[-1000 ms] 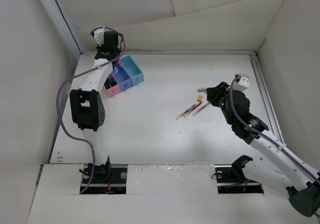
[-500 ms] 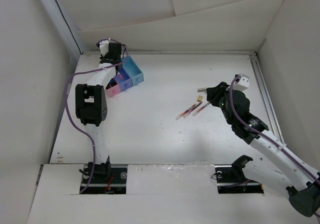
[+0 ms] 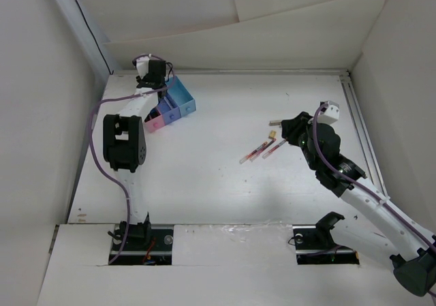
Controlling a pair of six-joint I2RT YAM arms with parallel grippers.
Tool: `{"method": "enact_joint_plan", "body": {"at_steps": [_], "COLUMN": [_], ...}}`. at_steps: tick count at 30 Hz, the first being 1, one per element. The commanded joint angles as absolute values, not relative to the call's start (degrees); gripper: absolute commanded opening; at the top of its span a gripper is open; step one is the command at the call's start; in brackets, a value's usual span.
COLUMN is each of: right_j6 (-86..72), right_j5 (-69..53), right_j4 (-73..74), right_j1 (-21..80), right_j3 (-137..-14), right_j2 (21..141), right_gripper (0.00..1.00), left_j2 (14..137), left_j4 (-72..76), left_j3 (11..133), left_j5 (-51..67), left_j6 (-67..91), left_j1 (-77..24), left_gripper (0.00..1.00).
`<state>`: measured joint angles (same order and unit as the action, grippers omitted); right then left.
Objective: Sort the stationery into containers
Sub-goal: Place the stationery into the container, then grab a piece of stationery with the left arm
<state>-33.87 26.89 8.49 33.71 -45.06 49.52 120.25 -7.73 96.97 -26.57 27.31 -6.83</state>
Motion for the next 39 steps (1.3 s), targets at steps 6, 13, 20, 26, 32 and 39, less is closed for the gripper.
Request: {"method": "enact_joint_plan", "body": {"at_steps": [6,13,20,26,32,39], "right_j6": [-33.0,-33.6,-37.1,-37.1,-37.1,-37.6], "right_j5": [27.1,32.7,38.5,41.2,41.8,41.8], "right_j4": [5.2,5.9,11.0,11.0,11.0,11.0], "right_j1": [33.4,33.4,33.4,33.4,33.4,33.4], "right_j3": [-45.7,-45.1,-47.3,-46.0,-46.0,-46.0], "right_j2": [48.6,48.6,49.1,46.3,47.7,50.2], "right_gripper": [0.38,0.04,0.04,0.04,0.02,0.04], "left_j2": [109.7,109.2,111.0,110.3,112.7,113.8], "left_j4": [-3.8,-0.3,2.5,6.7,4.4,4.9], "left_j3": [96.9,94.0,87.5,83.0,84.3,84.3], "left_j5": [-27.4,-22.5,-16.9,-10.5,-13.8,-13.5], "left_j6": [23.1,23.1,22.2,23.9,22.2,20.9], "left_j1": [-18.1,-37.0,-50.5,-54.7,-58.7,-58.7], "left_gripper": [0.22,0.14,0.10,0.10,0.13,0.21]}}
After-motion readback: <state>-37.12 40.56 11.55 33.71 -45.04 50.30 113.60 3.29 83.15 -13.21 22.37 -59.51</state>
